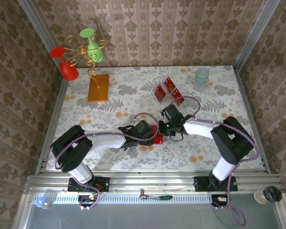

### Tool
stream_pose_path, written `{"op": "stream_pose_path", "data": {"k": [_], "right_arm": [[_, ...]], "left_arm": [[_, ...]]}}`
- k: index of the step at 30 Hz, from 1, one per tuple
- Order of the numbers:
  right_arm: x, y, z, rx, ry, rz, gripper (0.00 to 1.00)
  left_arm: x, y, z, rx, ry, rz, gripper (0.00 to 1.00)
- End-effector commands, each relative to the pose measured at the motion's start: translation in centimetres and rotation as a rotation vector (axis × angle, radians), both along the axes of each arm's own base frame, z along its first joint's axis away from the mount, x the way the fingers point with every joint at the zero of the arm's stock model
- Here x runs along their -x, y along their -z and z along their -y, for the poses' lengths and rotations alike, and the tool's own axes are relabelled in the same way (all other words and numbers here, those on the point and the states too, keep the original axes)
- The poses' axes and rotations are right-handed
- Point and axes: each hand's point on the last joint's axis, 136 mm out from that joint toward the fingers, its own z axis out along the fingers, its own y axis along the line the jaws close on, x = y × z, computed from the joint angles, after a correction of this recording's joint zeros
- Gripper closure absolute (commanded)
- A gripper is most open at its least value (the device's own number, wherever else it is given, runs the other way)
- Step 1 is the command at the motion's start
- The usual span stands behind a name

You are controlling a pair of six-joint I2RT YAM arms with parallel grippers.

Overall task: Put the credit cards into the card holder
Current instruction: Close the button on the card holder.

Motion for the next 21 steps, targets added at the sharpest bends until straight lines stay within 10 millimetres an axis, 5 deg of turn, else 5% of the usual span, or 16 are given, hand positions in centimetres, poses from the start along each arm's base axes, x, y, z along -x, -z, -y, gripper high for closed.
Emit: {"op": "stream_pose_path", "data": {"k": [1, 21], "right_arm": [[5.0, 5.4, 3.3, 0.206, -0.039, -0.147, 1.00], [9.9, 8.3, 4.5, 0.312, -0.104, -0.157, 1.00]], "left_arm": [[1.8, 2.3, -1.0, -0.058, 0.017, -0.069, 0.00], [1.9, 2.6, -1.0, -0.066, 0.012, -0.073, 0.00]]}}
